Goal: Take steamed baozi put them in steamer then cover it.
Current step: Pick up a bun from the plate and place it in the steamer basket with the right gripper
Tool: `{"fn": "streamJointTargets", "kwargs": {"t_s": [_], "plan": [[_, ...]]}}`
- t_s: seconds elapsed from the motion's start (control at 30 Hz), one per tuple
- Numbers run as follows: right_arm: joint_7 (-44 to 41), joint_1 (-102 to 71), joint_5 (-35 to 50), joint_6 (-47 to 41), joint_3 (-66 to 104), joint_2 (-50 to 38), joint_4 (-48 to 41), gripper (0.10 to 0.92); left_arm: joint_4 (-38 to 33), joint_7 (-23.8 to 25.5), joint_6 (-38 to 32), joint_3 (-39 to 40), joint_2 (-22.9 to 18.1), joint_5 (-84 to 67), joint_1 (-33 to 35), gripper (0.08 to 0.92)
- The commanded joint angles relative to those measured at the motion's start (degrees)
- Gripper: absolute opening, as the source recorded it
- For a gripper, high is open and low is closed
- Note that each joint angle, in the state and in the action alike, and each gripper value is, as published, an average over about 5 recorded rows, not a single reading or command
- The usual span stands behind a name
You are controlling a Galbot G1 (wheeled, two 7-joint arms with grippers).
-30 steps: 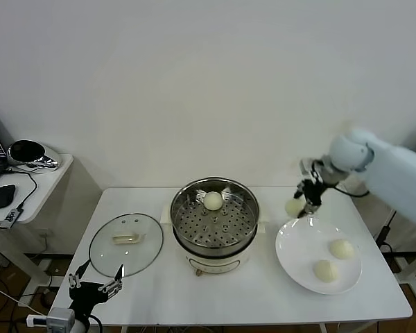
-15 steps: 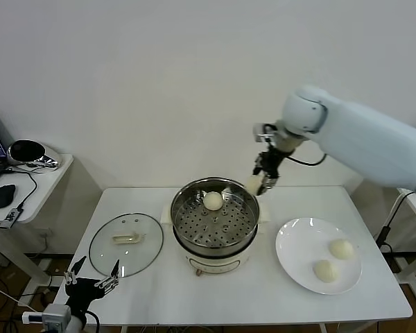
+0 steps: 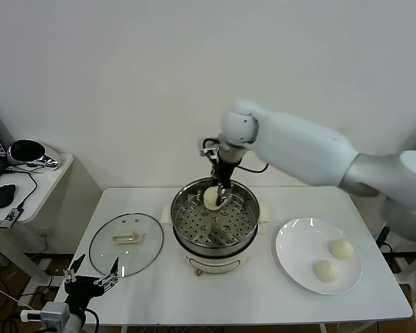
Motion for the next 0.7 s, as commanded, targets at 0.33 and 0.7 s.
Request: {"fn": "streamJointTargets", "kwargs": {"t_s": [0.33, 0.7], "plan": [[4.71, -5.77, -1.06, -0.69, 0.62, 6.98, -3.57, 0.560, 0.06, -0.16, -0.04, 0.32, -0.20, -0.16, 0.34, 0.823], [5.91, -6.58, -1.17, -1.05, 0.47, 7.03, -3.65, 0.564, 0.03, -0.14, -0.05, 0.29, -0.19, -0.32, 0.37, 0.823]]}}
